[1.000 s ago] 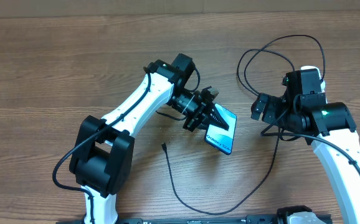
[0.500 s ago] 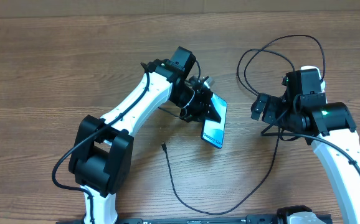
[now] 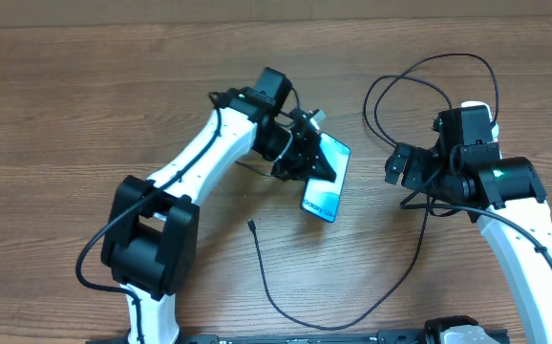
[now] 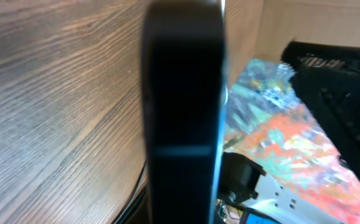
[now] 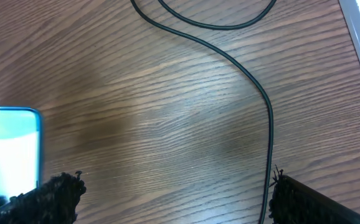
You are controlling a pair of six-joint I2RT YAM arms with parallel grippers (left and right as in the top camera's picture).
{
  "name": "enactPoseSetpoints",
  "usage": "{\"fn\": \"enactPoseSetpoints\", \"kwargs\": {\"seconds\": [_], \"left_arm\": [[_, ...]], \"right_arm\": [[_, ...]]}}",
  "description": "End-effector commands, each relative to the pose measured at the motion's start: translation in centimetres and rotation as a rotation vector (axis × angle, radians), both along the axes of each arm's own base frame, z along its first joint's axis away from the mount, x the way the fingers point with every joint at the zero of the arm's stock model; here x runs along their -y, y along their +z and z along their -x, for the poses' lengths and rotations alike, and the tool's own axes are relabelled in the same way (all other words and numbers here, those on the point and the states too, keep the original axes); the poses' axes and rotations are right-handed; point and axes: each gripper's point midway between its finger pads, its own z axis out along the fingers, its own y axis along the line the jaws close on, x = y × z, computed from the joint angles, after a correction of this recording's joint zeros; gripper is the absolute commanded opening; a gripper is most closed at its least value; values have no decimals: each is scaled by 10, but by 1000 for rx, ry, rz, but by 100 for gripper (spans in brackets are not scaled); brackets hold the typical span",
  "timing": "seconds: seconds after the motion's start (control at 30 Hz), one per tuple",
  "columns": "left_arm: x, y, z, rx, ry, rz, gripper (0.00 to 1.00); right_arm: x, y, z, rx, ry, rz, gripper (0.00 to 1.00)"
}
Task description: Plug charger to phone and switch on socket
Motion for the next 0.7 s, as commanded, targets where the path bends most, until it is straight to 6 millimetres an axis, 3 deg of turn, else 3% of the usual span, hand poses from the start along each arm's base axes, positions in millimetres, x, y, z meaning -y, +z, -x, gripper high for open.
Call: {"fn": "enactPoseSetpoints", "kwargs": {"seconds": [0.0, 0.27, 0.67], "left_arm": [[-11, 19, -10, 17, -4, 128, 4], [-36, 19, -27, 41, 43, 140, 4], [-47, 10, -24, 43, 40, 86, 4]], "right_arm": [[3, 1, -1, 8, -1, 14, 100], [3, 1, -1, 8, -1, 14, 100], [3, 1, -1, 8, -1, 14, 100]]}}
